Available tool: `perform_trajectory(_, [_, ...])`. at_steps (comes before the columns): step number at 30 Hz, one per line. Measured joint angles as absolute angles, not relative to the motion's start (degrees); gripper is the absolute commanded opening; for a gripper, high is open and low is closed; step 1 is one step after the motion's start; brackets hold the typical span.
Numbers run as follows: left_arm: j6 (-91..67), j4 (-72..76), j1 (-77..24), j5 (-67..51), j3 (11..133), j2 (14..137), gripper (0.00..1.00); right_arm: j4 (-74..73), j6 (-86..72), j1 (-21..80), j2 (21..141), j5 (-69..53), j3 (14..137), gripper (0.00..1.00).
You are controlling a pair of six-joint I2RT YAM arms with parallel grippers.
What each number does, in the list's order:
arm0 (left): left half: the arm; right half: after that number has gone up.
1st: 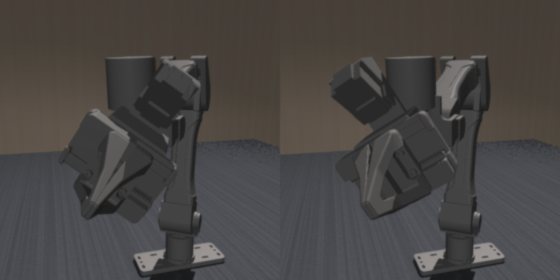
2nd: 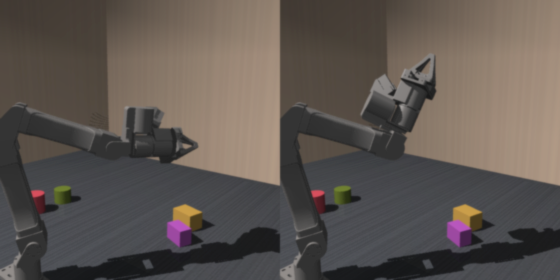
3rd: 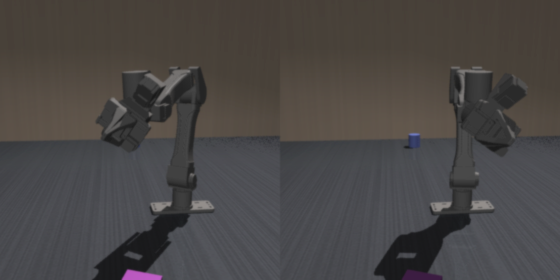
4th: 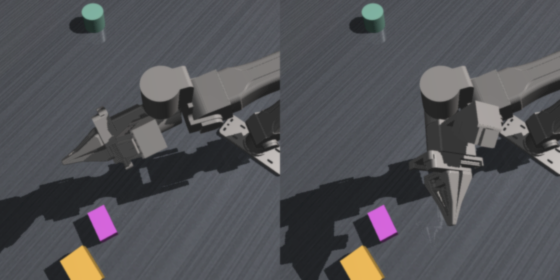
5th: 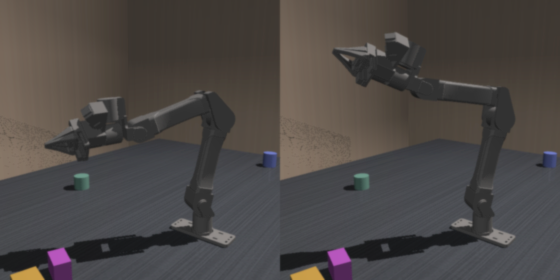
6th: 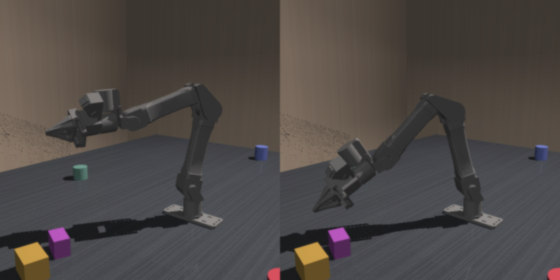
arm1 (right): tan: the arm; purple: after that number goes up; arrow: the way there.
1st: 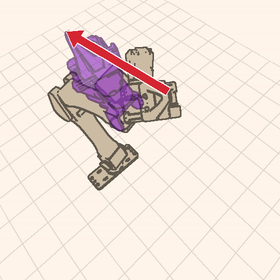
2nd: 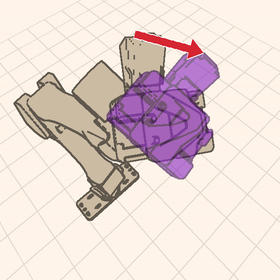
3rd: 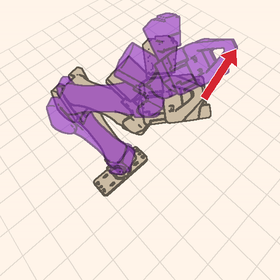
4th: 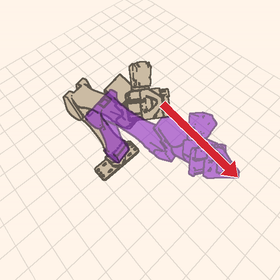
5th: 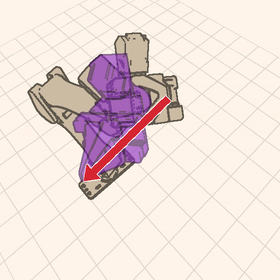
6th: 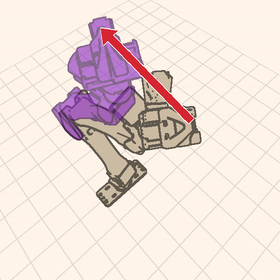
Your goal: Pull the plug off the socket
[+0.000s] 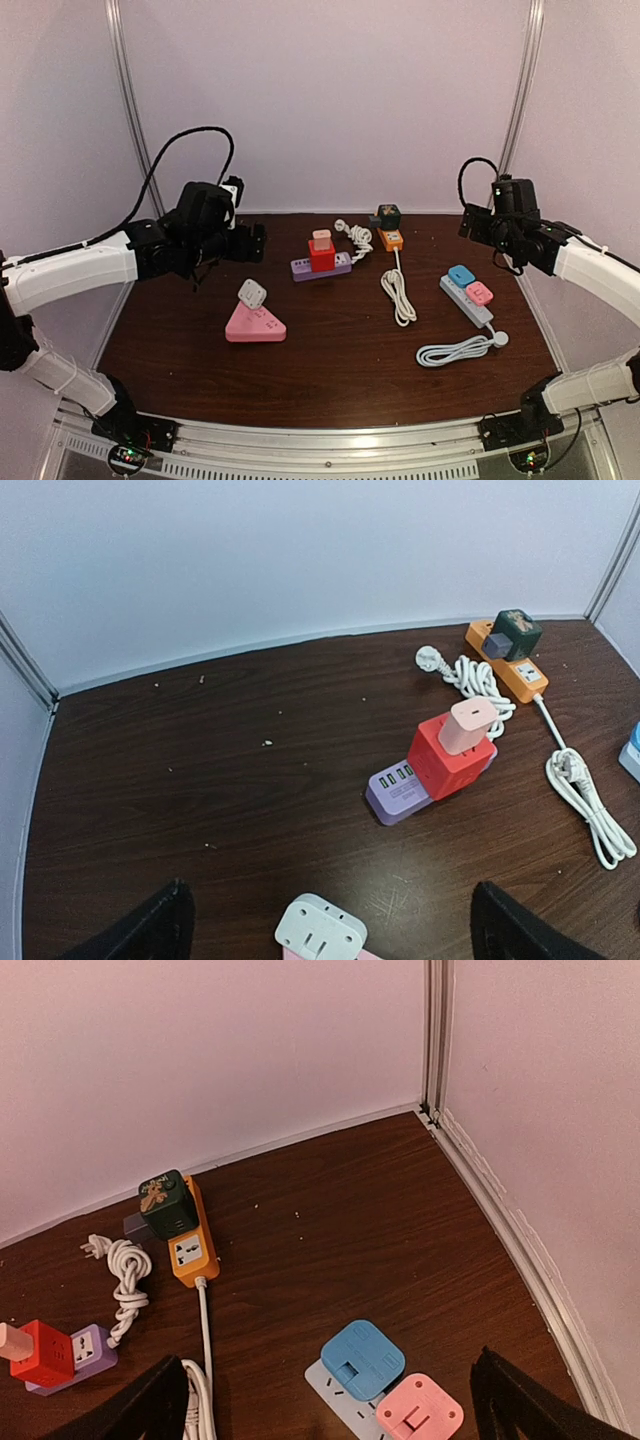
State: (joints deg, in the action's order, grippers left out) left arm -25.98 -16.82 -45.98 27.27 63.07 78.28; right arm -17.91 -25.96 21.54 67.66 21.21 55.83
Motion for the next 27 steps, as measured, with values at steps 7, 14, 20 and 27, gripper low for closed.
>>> perform_trajectory(7, [-27.0, -19.0, -46.15, 27.49, 64.38, 78.28, 0.98, -22.04, -26.0, 21.56, 66.85, 21.45, 56.12, 1.0])
perform_trajectory(14, [-27.14, -19.79, -46.19, 27.68, 66.35, 78.46, 0.98, -27.27, -25.89, 21.8, 69.32, 21.45, 59.24, 1.0])
perform_trajectory(20, [-27.09, -19.81, -46.17, 27.42, 67.29, 79.09, 0.98, -29.39, -25.8, 23.83, 71.18, 20.32, 59.66, 1.0])
perform_trajectory(27, [-27.11, -19.9, -45.93, 26.15, 67.31, 80.49, 0.98, -29.41, -26.06, 30.26, 72.84, 18.79, 60.05, 1.0])
